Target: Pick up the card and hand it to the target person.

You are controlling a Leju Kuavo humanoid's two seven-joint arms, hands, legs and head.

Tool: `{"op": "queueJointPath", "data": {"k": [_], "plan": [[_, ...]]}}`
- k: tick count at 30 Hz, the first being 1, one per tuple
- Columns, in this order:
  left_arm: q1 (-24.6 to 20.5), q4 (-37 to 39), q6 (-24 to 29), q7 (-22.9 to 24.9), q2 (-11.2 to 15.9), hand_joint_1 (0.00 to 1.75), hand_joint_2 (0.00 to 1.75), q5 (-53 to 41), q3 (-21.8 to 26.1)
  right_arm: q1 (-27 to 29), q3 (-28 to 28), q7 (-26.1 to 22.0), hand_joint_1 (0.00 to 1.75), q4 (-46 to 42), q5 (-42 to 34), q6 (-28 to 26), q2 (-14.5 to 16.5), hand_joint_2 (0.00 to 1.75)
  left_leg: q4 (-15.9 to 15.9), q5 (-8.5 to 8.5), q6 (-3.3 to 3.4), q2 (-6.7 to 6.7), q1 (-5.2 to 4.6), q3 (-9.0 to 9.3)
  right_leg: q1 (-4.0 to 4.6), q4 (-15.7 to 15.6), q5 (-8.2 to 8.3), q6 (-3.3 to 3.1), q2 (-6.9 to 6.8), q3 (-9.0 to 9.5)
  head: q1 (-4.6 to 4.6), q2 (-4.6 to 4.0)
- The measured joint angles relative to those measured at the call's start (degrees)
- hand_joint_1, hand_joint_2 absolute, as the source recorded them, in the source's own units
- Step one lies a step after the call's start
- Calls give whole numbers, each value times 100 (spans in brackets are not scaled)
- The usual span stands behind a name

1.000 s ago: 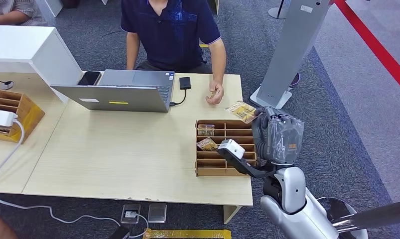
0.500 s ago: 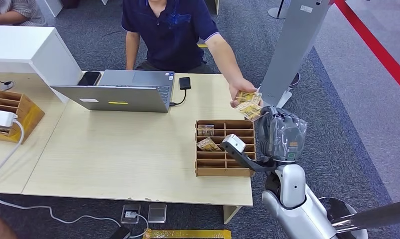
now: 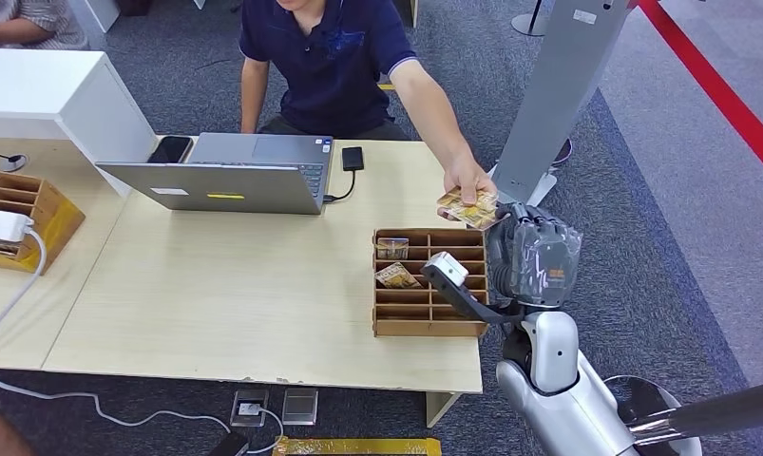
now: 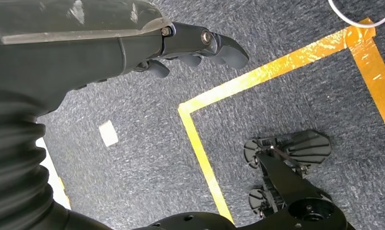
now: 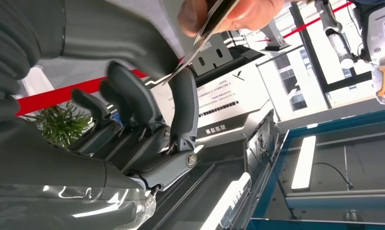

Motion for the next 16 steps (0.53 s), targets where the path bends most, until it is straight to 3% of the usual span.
{"op": "queueJointPath", "data": {"k": [1,5,8,13,16], "plan": [[0,0,11,1,0,0,175,-22,-3,0,-8,-2,0,17,-9,0,6,175,0,0,0,0,0,0,0,0,0,0,0,0,-1,0],[-1,0,60,-50,0,0,0,-66,-10,0,-32,-16,0,86,-78,0,30,175,0,0,0,0,0,0,0,0,0,0,0,0,1,-1],[-1,0,68,-95,0,0,0,-16,-10,10,-59,-257,0,123,-573,0,48,175,0,0,0,0,0,0,0,0,0,0,0,0,1,-1],[-1,0,117,-93,1,0,0,85,-7,110,-81,-1336,0,159,-3080,1,149,175,0,0,0,0,0,0,0,0,0,0,0,0,0,-1],[1,0,130,-81,2,0,0,126,-5,202,-59,-1703,0,115,-4396,9,167,175,0,0,0,0,0,0,0,0,0,0,0,-1,-1,-1]]}}
